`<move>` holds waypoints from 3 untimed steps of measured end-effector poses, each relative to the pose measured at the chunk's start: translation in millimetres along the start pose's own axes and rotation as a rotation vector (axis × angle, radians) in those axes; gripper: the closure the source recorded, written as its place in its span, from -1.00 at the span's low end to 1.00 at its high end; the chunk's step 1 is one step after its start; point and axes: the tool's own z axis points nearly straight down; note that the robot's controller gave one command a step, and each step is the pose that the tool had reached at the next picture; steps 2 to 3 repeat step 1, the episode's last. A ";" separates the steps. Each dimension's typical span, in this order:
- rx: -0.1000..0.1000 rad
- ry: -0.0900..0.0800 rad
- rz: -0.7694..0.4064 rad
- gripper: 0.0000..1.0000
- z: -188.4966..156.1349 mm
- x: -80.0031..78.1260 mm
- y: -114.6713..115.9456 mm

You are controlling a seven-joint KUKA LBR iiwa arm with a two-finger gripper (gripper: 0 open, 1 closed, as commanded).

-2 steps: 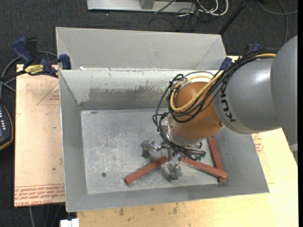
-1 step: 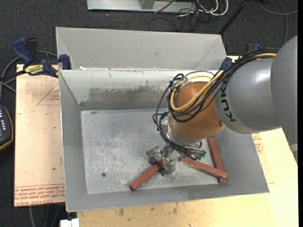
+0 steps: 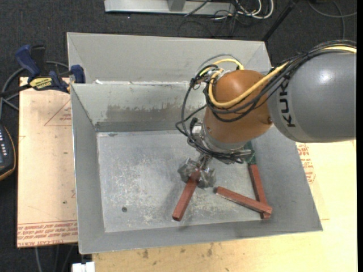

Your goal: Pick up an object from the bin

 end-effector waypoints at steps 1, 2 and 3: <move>0.004 -0.003 -0.017 1.00 -98.7 -10.8 3.3; 0.004 -0.003 -0.017 1.00 -98.7 -10.8 3.3; 0.004 -0.003 -0.017 1.00 -98.7 -10.8 3.3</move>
Offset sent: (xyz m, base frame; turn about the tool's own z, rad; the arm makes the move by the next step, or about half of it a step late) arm 0.0001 0.0091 0.0940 -0.0190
